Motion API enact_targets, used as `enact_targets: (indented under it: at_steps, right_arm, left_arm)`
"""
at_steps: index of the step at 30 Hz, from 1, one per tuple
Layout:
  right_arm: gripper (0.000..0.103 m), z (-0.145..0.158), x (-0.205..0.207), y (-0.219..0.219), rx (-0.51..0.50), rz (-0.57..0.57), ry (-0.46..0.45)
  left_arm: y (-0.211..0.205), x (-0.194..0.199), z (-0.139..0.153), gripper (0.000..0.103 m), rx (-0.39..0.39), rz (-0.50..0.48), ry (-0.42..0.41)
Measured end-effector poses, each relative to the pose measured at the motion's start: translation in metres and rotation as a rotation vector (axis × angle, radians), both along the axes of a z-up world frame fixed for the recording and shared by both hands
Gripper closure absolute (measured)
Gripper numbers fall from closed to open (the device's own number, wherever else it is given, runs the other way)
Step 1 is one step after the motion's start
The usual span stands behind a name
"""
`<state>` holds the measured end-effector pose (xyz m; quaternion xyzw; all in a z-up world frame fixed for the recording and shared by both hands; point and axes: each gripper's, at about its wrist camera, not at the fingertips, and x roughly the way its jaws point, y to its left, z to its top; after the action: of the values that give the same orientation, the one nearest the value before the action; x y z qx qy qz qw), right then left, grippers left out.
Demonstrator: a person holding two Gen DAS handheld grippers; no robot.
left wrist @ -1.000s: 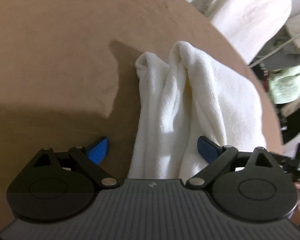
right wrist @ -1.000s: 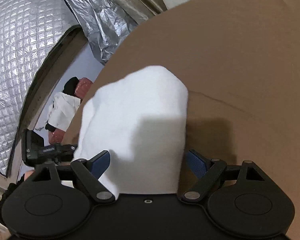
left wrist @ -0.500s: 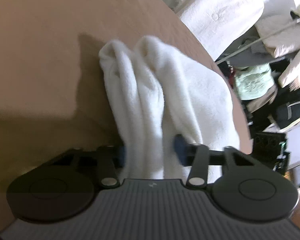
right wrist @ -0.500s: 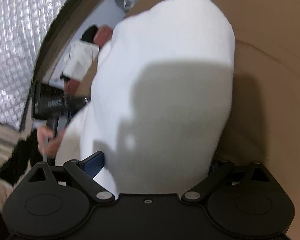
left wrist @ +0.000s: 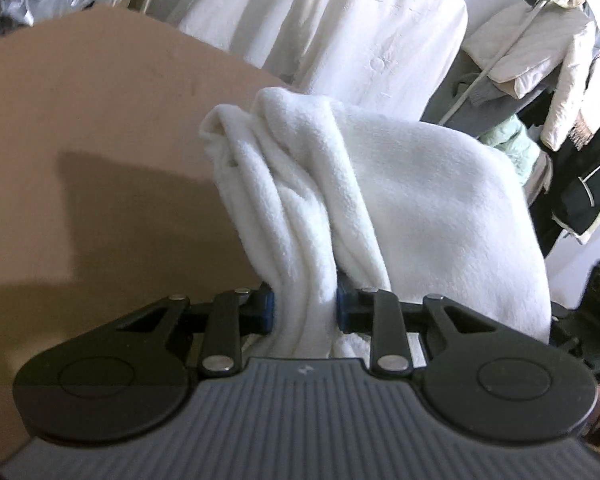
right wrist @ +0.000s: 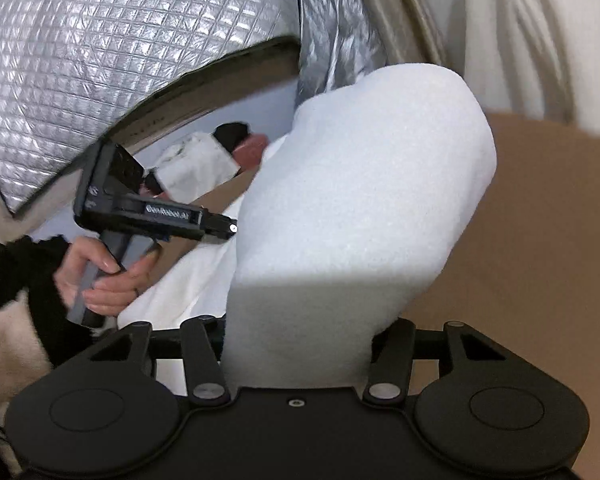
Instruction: Fold clothes
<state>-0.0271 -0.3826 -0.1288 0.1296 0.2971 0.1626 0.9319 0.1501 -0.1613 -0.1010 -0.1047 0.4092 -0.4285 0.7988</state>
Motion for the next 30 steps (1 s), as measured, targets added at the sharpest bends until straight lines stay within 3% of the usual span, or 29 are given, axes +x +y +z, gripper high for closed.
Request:
enact_targets:
  at_steps: [3,5,7,9,12,15,16,20,22,24,26,30]
  right_arm:
    - [0.040,-0.008,0.022,-0.018,-0.038,-0.054,0.047]
    - [0.037,-0.027,0.039,-0.032,-0.058,-0.085,0.117]
    - [0.031,-0.050,0.049,-0.051,0.010,-0.158,0.222]
    - [0.026,-0.058,0.041,-0.062,0.062,-0.204,0.228]
    - [0.015,-0.057,0.022,-0.068,0.041,-0.228,0.193]
    - [0.014,-0.052,0.010,-0.069,0.050,-0.186,0.223]
    - [0.014,-0.052,0.007,-0.070,0.079,-0.167,0.248]
    - [0.014,-0.062,-0.002,-0.071,0.164,-0.128,0.314]
    - [0.014,-0.066,-0.006,-0.070,0.189,-0.115,0.335]
    - [0.014,-0.071,-0.010,-0.070,0.215,-0.103,0.355]
    - [0.013,-0.076,-0.014,-0.069,0.240,-0.091,0.375]
    - [0.013,-0.085,-0.019,-0.067,0.283,-0.069,0.410]
  left_arm:
    - [-0.043,0.026,0.008,0.076,0.117,0.048,-0.030]
    - [-0.056,0.046,0.000,0.076,0.137,0.114,0.022]
    - [-0.058,0.046,-0.005,0.055,0.091,0.139,0.066]
    - [-0.050,0.034,-0.014,0.041,0.081,0.127,0.104]
    - [-0.039,0.008,-0.031,0.025,0.189,0.045,0.106]
    - [-0.045,-0.004,-0.041,0.008,0.322,-0.044,0.076]
    - [-0.041,-0.005,-0.043,0.000,0.320,-0.050,0.090]
    - [-0.024,0.025,-0.065,0.000,0.228,-0.002,0.302]
    - [-0.020,0.037,-0.072,0.000,0.186,0.007,0.343]
    - [-0.023,0.039,-0.070,0.000,0.195,-0.038,0.299]
    - [-0.027,0.036,-0.064,0.000,0.220,-0.060,0.198]
    - [-0.027,0.025,-0.048,0.000,0.259,0.004,0.004]
